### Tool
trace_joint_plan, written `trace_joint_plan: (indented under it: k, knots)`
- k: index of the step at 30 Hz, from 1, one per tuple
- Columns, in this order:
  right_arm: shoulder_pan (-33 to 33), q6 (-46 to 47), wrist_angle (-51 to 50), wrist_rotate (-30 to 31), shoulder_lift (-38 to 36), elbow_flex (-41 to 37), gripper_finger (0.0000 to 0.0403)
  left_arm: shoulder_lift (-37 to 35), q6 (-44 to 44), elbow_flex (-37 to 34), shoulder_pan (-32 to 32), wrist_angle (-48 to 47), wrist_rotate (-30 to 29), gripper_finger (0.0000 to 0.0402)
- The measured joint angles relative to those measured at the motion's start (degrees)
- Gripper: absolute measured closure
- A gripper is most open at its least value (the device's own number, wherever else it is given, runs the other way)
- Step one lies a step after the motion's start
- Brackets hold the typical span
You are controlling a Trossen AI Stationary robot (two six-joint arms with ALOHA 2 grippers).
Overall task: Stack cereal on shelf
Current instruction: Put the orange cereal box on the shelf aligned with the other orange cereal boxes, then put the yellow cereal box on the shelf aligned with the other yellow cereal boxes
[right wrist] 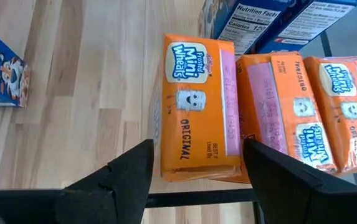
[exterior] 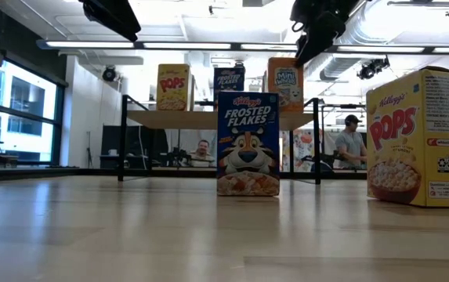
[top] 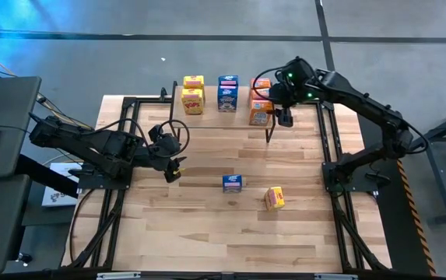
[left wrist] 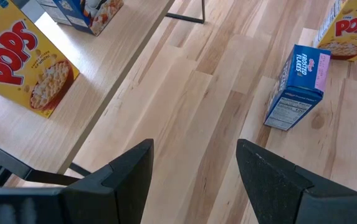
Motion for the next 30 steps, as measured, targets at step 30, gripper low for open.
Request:
trace_joint_plan:
  k: [30]
  knots:
    - [9.9,17.5,-5.0,11.5,-8.2,0.1,0.0161,0.0,0.0,0.0,0.0,0.0,0.0,0.0181]
